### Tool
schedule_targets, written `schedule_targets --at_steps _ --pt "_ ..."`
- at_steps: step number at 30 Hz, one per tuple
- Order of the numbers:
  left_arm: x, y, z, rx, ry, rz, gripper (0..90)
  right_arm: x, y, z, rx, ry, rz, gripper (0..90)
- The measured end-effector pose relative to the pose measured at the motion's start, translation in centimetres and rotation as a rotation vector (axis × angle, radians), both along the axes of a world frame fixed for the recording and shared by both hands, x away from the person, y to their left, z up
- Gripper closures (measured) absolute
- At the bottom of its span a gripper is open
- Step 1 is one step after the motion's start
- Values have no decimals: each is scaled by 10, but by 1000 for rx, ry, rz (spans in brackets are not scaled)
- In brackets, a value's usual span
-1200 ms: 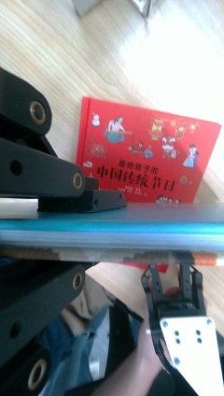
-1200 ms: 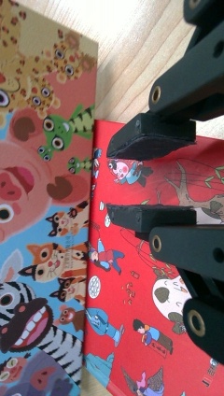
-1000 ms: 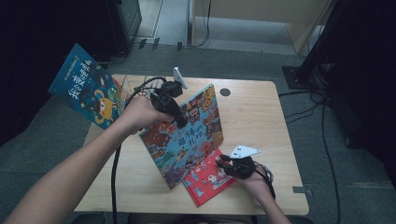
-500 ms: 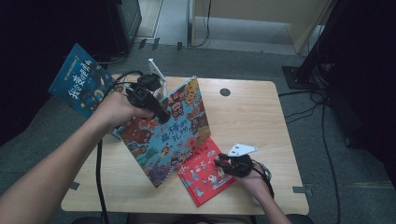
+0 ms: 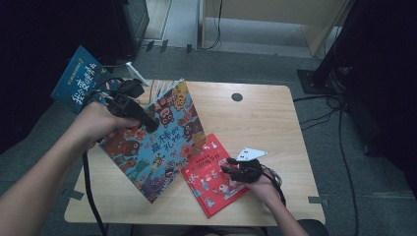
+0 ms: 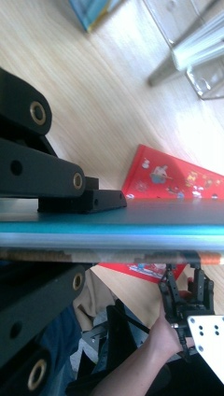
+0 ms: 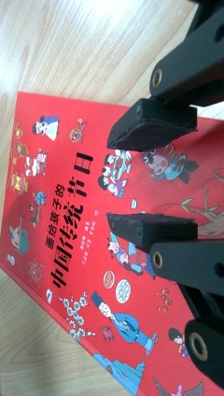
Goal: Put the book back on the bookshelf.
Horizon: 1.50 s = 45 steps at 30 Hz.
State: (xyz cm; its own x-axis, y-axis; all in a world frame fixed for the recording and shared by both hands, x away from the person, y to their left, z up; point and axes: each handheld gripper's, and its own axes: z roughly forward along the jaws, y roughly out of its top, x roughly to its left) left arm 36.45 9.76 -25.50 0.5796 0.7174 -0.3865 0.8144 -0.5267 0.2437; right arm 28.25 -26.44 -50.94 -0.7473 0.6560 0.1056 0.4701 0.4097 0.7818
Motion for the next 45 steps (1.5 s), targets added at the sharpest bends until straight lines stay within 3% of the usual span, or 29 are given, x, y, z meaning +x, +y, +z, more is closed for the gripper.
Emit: schedule_targets --at_steps 8,16,24,34,45 --pt "-10 25 1 -14 -7 57 817 7 5 -2 -16 5 7 557" --pt "-17 51 0 -13 -3 100 816 10 5 -3 1 -4 0 519" --pt "-22 74 -6 -2 3 145 816 10 6 -5 -10 -24 -1 476" --pt "-25 100 -3 15 -1 212 816 10 6 -5 -10 -27 -1 476" --pt "-31 127 0 23 8 254 814 10 6 -5 -9 -27 -2 476"
